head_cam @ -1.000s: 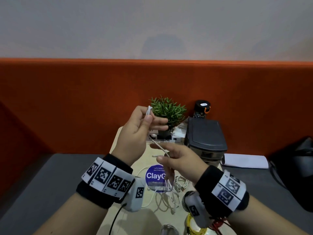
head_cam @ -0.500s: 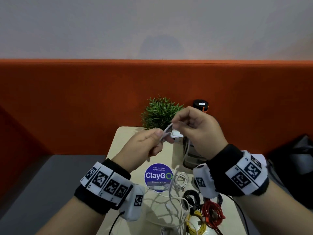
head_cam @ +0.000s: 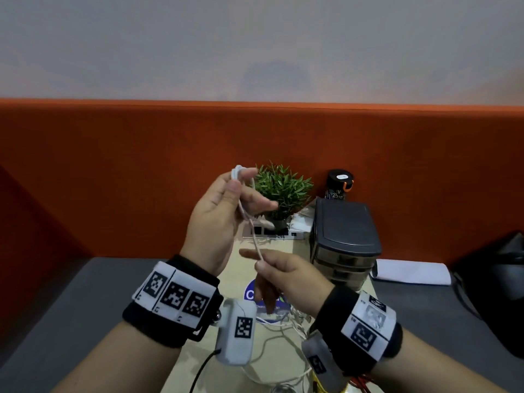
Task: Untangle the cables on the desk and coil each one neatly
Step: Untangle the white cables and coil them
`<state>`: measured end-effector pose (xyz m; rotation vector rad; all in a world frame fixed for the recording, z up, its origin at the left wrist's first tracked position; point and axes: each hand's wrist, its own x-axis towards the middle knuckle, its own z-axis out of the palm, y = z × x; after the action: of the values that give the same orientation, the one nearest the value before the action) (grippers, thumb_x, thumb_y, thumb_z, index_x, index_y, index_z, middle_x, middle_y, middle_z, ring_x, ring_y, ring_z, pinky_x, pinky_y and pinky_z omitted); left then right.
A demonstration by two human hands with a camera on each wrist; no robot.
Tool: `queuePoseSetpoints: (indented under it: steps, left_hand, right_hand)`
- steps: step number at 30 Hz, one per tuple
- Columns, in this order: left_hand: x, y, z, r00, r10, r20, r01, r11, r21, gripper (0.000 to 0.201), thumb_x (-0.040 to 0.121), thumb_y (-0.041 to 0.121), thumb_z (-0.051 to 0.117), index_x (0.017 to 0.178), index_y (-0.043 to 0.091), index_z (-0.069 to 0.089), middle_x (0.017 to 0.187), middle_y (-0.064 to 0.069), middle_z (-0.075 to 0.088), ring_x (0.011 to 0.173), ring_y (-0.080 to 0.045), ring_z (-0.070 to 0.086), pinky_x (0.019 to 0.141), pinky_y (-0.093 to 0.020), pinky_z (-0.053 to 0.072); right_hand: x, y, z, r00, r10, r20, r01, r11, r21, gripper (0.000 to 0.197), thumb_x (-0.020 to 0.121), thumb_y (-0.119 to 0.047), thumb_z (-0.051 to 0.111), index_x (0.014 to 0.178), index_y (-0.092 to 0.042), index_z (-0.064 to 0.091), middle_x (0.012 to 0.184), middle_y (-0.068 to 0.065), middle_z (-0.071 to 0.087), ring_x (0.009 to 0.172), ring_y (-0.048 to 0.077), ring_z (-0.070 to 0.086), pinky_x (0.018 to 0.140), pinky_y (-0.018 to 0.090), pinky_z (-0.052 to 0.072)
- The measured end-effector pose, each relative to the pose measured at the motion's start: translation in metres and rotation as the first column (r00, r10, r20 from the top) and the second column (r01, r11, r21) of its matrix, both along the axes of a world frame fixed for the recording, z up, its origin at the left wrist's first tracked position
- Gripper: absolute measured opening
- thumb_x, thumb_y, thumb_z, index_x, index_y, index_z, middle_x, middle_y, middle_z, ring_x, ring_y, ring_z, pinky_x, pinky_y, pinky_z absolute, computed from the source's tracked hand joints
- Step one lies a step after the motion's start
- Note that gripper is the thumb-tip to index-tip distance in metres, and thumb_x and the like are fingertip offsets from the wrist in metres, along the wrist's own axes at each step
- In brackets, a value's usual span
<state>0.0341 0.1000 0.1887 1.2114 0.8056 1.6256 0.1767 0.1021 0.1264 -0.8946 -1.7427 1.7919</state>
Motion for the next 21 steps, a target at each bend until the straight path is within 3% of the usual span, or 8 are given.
queuePoseSetpoints:
  steps: [2, 5, 8, 10, 13, 15, 17, 21]
  left_hand:
    - [-0.005, 0.002, -0.003, 0.980, 0.114, -0.166, -0.108, 0.993, 0.045, 0.037, 0.091, 0.036, 0.036, 0.113, 0.012, 0.055, 0.073, -0.005, 0.069, 0.082, -0.025, 0.069, 0.077, -0.029, 0.053]
    - [-0.011, 0.004, -0.014, 0.833, 0.272, -0.481, -0.230, 0.962, 0.144, 0.032, 0.096, 0.036, 0.036, 0.116, 0.021, 0.056, 0.070, -0.003, 0.069, 0.074, -0.015, 0.068, 0.073, -0.030, 0.052]
    - [-0.013, 0.005, -0.026, 0.667, 0.254, -0.701, -0.209, 0.966, 0.151, 0.024, 0.099, 0.030, 0.040, 0.115, 0.027, 0.057, 0.063, 0.000, 0.063, 0.060, -0.006, 0.060, 0.062, -0.027, 0.049]
    - [-0.011, 0.003, -0.030, 0.623, 0.174, -0.763, -0.160, 0.983, 0.094, 0.022, 0.099, 0.026, 0.041, 0.109, 0.023, 0.060, 0.058, 0.003, 0.056, 0.052, -0.004, 0.053, 0.054, -0.022, 0.042]
    - [-0.006, -0.002, -0.030, 0.708, 0.072, -0.703, -0.065, 0.997, 0.037, 0.029, 0.100, 0.031, 0.037, 0.083, 0.024, 0.059, 0.052, 0.008, 0.049, 0.049, -0.004, 0.044, 0.052, -0.019, 0.035]
    - [-0.002, -0.005, -0.028, 0.812, -0.044, -0.582, 0.026, 0.999, -0.039, 0.038, 0.097, 0.038, 0.035, 0.069, 0.019, 0.053, 0.050, 0.007, 0.045, 0.049, -0.009, 0.041, 0.052, -0.031, 0.042]
    - [0.001, -0.006, -0.025, 0.870, -0.169, -0.463, 0.131, 0.985, -0.115, 0.037, 0.095, 0.036, 0.035, 0.074, 0.018, 0.060, 0.047, 0.004, 0.038, 0.049, -0.016, 0.036, 0.055, -0.044, 0.048]
    - [0.003, -0.009, -0.016, 0.895, -0.346, -0.281, 0.300, 0.934, -0.196, 0.037, 0.094, 0.030, 0.035, 0.092, 0.003, 0.060, 0.047, 0.002, 0.032, 0.046, -0.017, 0.034, 0.049, -0.022, 0.038]
  right_hand:
    - [0.004, -0.003, 0.004, 0.992, 0.034, 0.119, -0.041, 0.997, 0.062, 0.027, 0.101, -0.018, 0.044, 0.124, -0.021, 0.057, 0.061, 0.003, 0.062, 0.046, 0.018, 0.053, 0.052, 0.026, 0.045]
    - [0.009, -0.003, 0.016, 0.972, -0.054, 0.229, 0.004, 0.977, 0.214, 0.021, 0.096, -0.021, 0.053, 0.112, -0.018, 0.066, 0.053, -0.003, 0.058, 0.044, 0.010, 0.049, 0.050, 0.024, 0.043]
    - [0.017, 0.001, 0.035, 0.955, -0.226, 0.190, 0.124, 0.892, 0.435, 0.010, 0.090, -0.026, 0.063, 0.088, -0.021, 0.071, 0.051, -0.008, 0.051, 0.047, 0.003, 0.045, 0.053, 0.022, 0.040]
    - [0.023, 0.005, 0.050, 0.945, -0.291, 0.153, 0.169, 0.830, 0.532, 0.011, 0.087, -0.028, 0.066, 0.081, -0.021, 0.071, 0.050, -0.008, 0.050, 0.048, 0.002, 0.043, 0.051, 0.018, 0.035]
    - [0.028, 0.006, 0.072, 0.948, -0.297, 0.112, 0.176, 0.785, 0.594, 0.011, 0.081, -0.030, 0.071, 0.078, -0.020, 0.073, 0.052, -0.003, 0.056, 0.050, 0.003, 0.044, 0.049, 0.017, 0.034]
    - [0.030, 0.010, 0.079, 0.948, -0.314, 0.043, 0.226, 0.765, 0.603, 0.011, 0.077, -0.028, 0.076, 0.075, -0.017, 0.072, 0.059, 0.005, 0.063, 0.052, 0.005, 0.049, 0.050, 0.018, 0.038]
    - [0.033, 0.016, 0.080, 0.936, -0.348, -0.057, 0.315, 0.754, 0.576, 0.012, 0.074, -0.022, 0.078, 0.075, -0.015, 0.069, 0.065, 0.013, 0.065, 0.053, 0.009, 0.052, 0.050, 0.020, 0.041]
    - [0.034, 0.030, 0.070, 0.903, -0.389, -0.181, 0.427, 0.766, 0.481, 0.009, 0.082, -0.012, 0.071, 0.080, -0.019, 0.065, 0.065, 0.008, 0.062, 0.058, 0.013, 0.053, 0.051, 0.022, 0.041]
